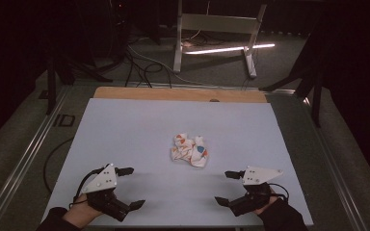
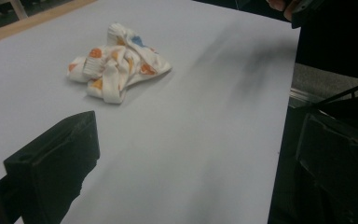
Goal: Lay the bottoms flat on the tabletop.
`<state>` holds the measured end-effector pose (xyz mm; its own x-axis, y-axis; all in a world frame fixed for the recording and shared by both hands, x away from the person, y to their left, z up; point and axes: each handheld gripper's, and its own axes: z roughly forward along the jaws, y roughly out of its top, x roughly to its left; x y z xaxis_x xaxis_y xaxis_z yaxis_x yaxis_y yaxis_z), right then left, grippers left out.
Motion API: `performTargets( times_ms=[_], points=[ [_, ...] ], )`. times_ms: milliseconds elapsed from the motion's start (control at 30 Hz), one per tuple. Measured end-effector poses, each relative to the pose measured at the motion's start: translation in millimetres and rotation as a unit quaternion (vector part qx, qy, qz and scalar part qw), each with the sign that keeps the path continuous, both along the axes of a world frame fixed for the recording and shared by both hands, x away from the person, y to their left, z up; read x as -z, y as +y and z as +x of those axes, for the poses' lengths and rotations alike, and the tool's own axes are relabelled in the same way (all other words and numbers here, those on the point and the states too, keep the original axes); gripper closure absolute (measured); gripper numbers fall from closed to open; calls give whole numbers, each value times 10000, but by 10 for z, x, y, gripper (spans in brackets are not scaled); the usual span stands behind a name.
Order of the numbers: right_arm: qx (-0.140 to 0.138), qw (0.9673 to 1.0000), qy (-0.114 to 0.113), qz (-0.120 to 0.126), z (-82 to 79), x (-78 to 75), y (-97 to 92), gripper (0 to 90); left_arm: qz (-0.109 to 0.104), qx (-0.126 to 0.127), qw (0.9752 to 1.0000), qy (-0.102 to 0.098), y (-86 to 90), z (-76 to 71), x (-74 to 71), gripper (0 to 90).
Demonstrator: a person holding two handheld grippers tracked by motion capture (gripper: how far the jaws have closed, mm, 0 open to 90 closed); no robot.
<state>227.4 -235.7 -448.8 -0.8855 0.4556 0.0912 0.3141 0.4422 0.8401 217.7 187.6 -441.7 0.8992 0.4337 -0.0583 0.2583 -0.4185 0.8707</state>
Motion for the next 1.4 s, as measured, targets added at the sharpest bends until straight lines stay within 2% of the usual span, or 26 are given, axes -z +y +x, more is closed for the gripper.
performTargets(
  times_ms=[333,400,533,600,767,867,933,967,1000,1033,1100,1200,1267,1400],
  points=[
    [243,9994,-215,-120,194,-121,137,113,173,-23,9998,-43,-121,153,-37,1],
    [290,9991,-285,-147,256,-123,182,113,209,-136,9996,-99,-166,227,-26,1],
    [441,9985,-324,11,385,-115,268,112,220,-281,9993,-117,-230,329,-10,1],
    [499,9981,-369,33,440,-114,316,112,316,-337,9989,-125,-271,381,4,1],
    [703,9968,-393,18,574,-98,423,111,504,-378,9980,-61,-387,500,50,1],
    [896,9948,-489,-2,634,-90,475,112,525,-406,9978,-70,-429,543,74,1],
    [981,9940,-488,19,647,-88,494,128,543,-457,9974,-82,-466,587,97,1],
    [1091,9926,-538,-23,661,-82,512,138,621,-580,9963,-120,-507,638,127,1],
    [1250,9906,-556,-20,692,-59,544,137,621,-580,9963,-120,-507,638,127,1],
    [1338,9896,-518,16,701,-46,563,138,643,-562,9963,-44,-549,693,161,1],
    [1446,9884,-468,-57,727,-13,599,138,728,-613,9955,-52,-596,747,200,2],
    [1529,9872,-416,-205,735,54,667,143,788,-608,9950,3,-672,824,261,5],
    [1533,9868,-417,-328,744,118,707,158,840,-647,9944,-19,-720,874,307,35],
    [1630,9852,-274,-460,772,247,794,237,887,-727,9934,18,-806,979,406,117]
  ],
)
